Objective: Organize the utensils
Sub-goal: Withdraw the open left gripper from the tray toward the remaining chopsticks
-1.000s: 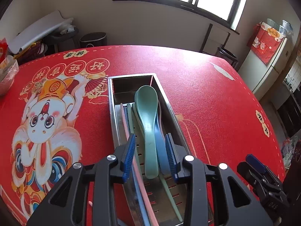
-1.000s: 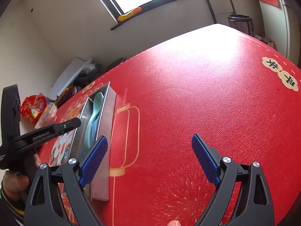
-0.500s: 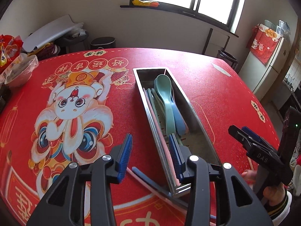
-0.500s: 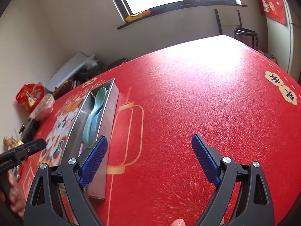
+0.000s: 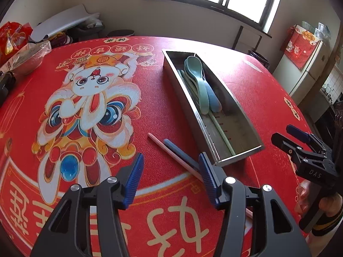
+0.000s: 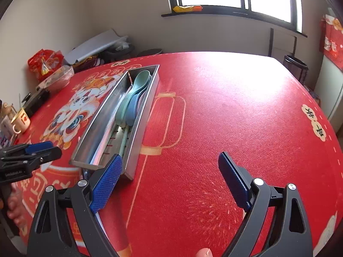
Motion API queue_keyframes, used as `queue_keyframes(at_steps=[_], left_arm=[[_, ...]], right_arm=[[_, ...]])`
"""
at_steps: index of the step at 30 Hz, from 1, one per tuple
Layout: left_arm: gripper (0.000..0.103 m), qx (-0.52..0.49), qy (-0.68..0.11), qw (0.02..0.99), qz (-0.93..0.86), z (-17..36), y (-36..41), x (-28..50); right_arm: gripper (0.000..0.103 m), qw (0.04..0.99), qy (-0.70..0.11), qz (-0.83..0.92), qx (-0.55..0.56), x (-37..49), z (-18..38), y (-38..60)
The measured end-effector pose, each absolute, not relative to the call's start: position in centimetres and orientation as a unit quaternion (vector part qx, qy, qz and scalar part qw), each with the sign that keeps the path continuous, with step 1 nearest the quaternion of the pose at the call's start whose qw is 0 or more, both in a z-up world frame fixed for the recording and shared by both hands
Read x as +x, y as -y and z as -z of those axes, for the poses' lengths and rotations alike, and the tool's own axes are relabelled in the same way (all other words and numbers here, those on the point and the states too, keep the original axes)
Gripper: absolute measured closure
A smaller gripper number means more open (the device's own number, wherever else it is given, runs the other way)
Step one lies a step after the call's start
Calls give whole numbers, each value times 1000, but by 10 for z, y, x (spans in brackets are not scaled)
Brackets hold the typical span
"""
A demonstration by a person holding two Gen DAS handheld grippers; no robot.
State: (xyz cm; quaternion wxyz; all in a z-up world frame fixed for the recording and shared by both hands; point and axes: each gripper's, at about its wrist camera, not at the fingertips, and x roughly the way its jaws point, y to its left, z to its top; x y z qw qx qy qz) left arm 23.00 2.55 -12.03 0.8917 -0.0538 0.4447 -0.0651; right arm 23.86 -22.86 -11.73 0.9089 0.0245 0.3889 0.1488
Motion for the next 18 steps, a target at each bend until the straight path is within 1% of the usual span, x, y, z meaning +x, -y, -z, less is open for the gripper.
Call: queue_keyframes(at_steps=[4, 7, 18], left_arm=[[33, -31, -451, 889, 72, 132, -9, 223], [29, -17, -452, 889, 74, 137, 0, 219], [25, 17, -457, 887, 68, 147, 21, 216]], right_arm=[[15, 905, -396, -157, 21, 228, 119, 227], [15, 899, -404, -170, 4, 221, 122, 221], [15, 900, -404, -161, 22, 218, 126, 237]])
